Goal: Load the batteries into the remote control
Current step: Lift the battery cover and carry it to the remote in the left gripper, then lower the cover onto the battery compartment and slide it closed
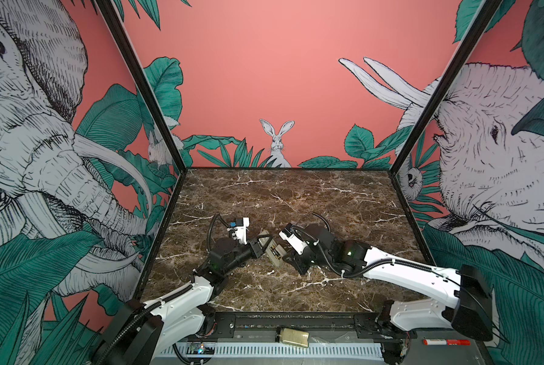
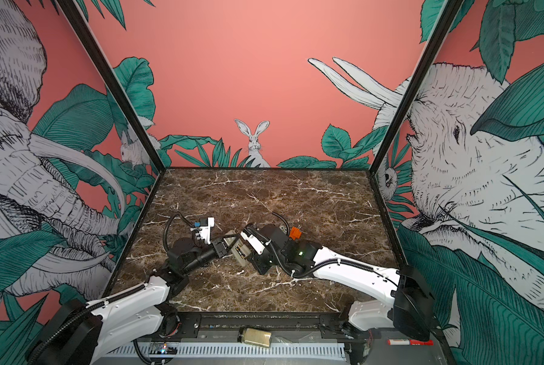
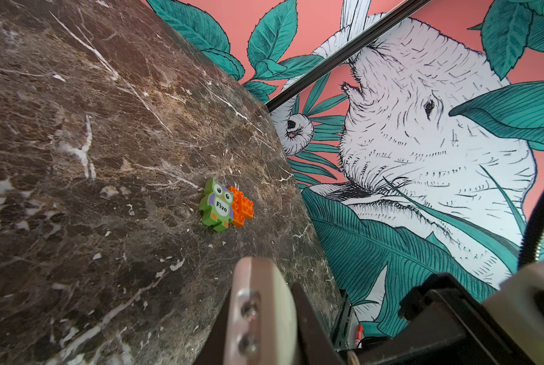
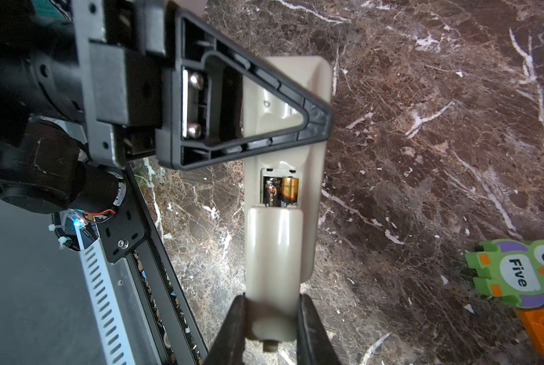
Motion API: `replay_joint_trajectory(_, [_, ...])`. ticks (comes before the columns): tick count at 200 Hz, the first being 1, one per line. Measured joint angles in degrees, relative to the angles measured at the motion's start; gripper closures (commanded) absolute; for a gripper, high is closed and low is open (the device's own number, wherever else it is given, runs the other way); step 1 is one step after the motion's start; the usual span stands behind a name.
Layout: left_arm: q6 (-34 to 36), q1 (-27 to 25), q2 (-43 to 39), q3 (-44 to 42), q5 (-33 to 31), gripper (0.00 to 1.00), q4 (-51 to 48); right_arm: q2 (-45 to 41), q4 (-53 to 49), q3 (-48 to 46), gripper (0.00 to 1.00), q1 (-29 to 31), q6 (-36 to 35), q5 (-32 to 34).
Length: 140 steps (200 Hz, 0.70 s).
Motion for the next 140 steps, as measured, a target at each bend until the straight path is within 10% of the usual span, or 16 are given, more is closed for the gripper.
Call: replay_joint_trajectory(140, [-0.1, 0.0, 0.0, 0.0, -0.5, 1.0, 0.0, 5.3, -3.6, 4.6, 0.97, 0.9, 0.4, 3.3])
